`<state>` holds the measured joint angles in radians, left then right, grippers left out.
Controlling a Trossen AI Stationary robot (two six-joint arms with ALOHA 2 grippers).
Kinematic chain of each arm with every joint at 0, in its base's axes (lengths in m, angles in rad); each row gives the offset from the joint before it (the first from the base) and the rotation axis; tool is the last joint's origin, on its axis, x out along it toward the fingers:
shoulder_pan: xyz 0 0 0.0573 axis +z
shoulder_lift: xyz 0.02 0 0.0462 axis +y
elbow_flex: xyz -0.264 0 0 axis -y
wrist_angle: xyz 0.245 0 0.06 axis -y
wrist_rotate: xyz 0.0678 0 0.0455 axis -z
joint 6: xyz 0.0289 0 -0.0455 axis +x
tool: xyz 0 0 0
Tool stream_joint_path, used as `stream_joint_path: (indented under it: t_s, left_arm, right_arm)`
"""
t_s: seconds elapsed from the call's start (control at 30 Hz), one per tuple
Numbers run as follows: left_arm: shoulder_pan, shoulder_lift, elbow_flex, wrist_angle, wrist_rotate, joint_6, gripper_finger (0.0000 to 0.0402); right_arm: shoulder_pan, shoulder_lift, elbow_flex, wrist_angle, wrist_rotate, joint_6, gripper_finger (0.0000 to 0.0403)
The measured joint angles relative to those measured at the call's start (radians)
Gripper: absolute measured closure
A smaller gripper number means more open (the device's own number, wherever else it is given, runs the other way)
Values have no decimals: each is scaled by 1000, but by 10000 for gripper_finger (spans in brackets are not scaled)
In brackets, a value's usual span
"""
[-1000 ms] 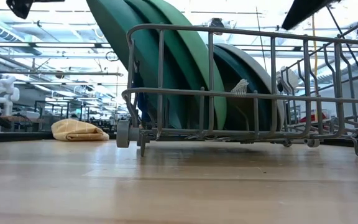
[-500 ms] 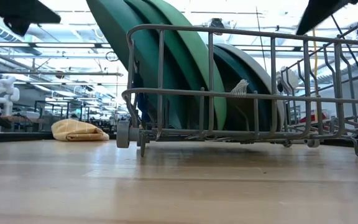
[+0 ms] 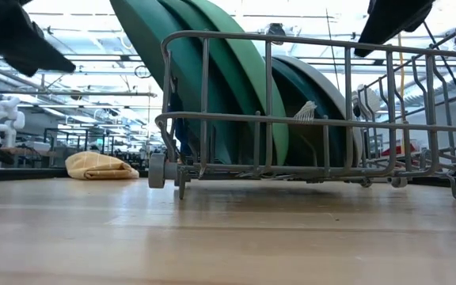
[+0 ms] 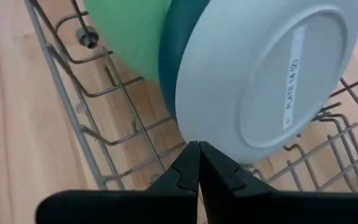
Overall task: Sort dishes
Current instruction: Adjust the dishwasher rack
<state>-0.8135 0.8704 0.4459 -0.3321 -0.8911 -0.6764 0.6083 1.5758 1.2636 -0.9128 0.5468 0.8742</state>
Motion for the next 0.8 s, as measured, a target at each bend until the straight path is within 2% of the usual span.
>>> stream_joint_path:
  t_s: [0.2,0.33,0.57,0.7,0.8]
  left_arm:
    - [37,80,-33,105,26,2,393]
    - [50,166,-33,189,44,77,390]
    - [108,353,-33,378,84,141,341]
    - [124,422,-33,381,99,142,330]
    - [125,425,-34,385,90,162,330]
  right_arm:
    - [-16,50,0,70,2,-67,403]
    - [-25,54,0,118,9,-98,403]
    - [-25,54,0,171,55,-135,403]
    - [-22,54,0,189,53,-136,403]
    - [-8,54,0,226,52,-158,403]
